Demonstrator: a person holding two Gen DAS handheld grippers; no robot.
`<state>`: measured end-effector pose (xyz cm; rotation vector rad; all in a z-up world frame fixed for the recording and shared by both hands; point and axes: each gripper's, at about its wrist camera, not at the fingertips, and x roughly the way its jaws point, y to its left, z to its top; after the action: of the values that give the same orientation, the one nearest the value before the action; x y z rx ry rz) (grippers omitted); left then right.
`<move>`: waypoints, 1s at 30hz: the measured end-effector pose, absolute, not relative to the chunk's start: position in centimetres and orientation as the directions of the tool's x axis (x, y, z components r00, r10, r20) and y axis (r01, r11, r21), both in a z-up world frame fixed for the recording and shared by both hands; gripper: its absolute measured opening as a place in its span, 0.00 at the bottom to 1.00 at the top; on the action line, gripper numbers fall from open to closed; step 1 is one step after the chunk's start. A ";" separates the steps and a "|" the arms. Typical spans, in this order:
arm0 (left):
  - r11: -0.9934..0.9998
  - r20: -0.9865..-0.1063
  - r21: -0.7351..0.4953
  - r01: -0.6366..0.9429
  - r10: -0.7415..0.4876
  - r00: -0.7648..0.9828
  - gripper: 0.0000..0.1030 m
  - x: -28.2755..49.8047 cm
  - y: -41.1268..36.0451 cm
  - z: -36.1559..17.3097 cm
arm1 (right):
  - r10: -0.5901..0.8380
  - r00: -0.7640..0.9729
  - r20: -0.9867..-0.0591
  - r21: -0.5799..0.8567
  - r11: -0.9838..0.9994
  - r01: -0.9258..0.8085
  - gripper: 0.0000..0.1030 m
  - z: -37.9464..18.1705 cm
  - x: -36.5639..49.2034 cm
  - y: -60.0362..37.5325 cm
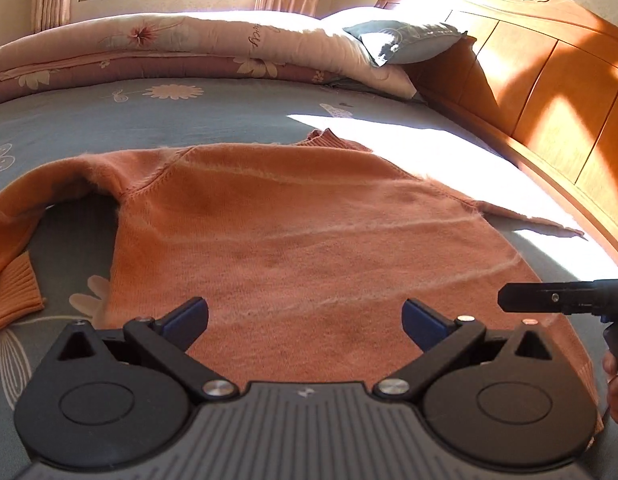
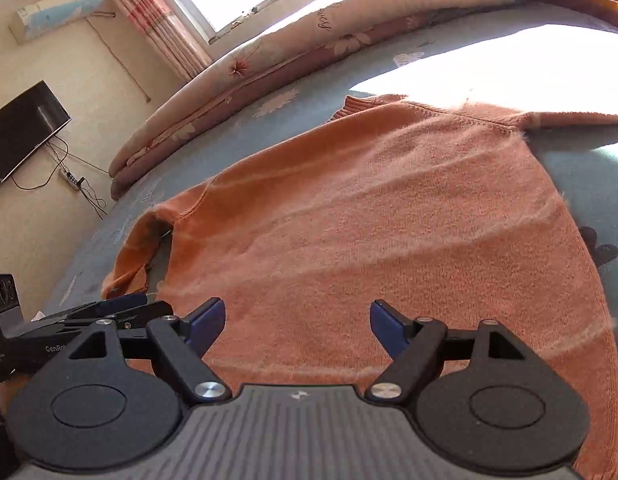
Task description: Fold clothes
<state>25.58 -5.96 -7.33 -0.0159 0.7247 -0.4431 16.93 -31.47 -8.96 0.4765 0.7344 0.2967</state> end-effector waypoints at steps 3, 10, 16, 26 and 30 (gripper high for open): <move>0.900 -0.664 -0.190 0.392 -0.412 0.624 0.99 29.6 -7.1 -8.9 | 0.407 0.694 -0.594 0.476 0.873 -0.104 0.81 -9.5 21.8 -30.7; 0.892 -0.737 -0.266 0.365 -0.432 0.519 0.98 31.5 -7.4 -11.1 | 0.347 0.638 -0.687 0.411 0.910 -0.052 0.81 -11.4 25.5 -29.9; 0.918 -0.823 -0.241 0.315 -0.365 0.436 0.99 28.2 -5.8 -9.9 | 0.212 0.545 -0.811 0.284 0.958 0.050 0.81 -10.6 23.9 -27.8; 0.880 -0.936 -0.280 0.385 -0.339 0.094 0.97 25.9 -3.6 -9.2 | 0.130 0.267 -0.955 0.186 0.963 0.195 0.83 -9.0 23.5 -24.4; 0.862 -0.926 -0.247 0.443 -0.345 0.156 0.96 29.1 -3.5 -6.5 | 0.141 0.257 -0.956 0.216 0.931 0.294 0.83 -6.6 24.1 -24.3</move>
<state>29.07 -3.55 -6.47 0.0892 1.2969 -0.5647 24.14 -24.29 -6.61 0.3879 1.3168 -0.1073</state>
